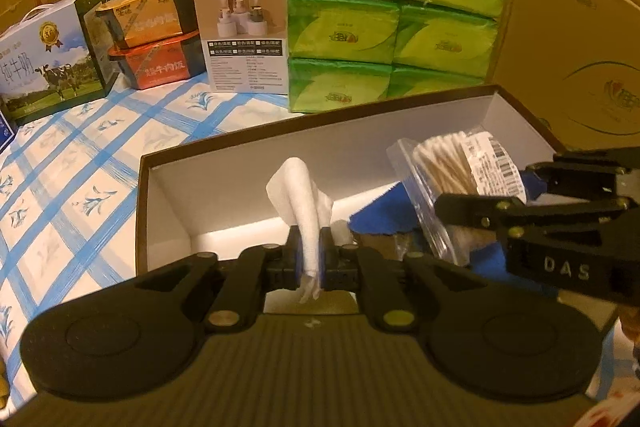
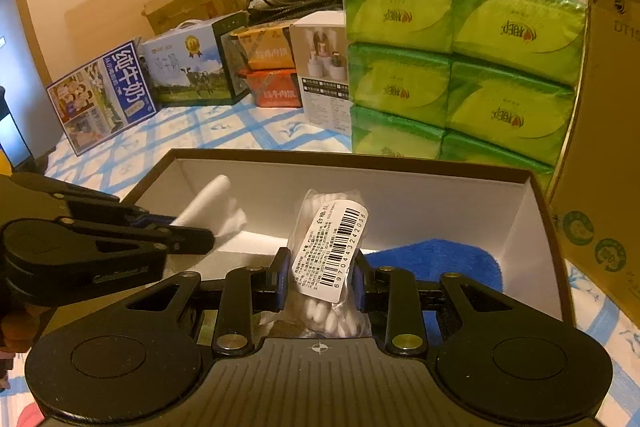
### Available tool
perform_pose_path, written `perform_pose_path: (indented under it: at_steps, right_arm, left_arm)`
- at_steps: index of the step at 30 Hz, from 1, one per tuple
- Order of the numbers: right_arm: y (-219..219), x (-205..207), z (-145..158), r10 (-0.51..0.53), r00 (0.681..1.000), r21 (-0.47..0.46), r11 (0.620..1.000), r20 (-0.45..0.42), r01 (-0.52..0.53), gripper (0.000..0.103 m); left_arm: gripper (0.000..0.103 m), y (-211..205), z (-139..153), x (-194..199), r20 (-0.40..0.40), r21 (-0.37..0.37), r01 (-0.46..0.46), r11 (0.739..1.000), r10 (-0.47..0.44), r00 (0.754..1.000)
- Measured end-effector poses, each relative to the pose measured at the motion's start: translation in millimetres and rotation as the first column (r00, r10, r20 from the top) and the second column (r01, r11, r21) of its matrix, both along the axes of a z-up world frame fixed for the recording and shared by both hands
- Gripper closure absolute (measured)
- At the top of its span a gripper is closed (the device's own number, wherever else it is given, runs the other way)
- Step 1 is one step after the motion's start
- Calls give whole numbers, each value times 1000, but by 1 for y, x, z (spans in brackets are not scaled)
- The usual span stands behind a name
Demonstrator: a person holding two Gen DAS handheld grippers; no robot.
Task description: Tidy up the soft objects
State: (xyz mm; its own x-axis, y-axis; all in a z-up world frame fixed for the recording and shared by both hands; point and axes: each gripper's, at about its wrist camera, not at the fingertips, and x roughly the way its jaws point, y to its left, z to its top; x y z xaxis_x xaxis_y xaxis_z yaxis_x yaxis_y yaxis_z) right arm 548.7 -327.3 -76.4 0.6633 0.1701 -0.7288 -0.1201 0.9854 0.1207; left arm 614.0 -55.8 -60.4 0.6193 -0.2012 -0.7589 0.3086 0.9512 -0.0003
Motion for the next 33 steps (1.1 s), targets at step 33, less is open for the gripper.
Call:
perform_pose_path:
  at_steps: [33]
  right_arm:
    - [-8, -6, -6, -92, 996, -7, 996, -17, 92, 35]
  left_arm:
    - [57, 21, -15, -4, -17, 30, -24, 999, 25, 1000]
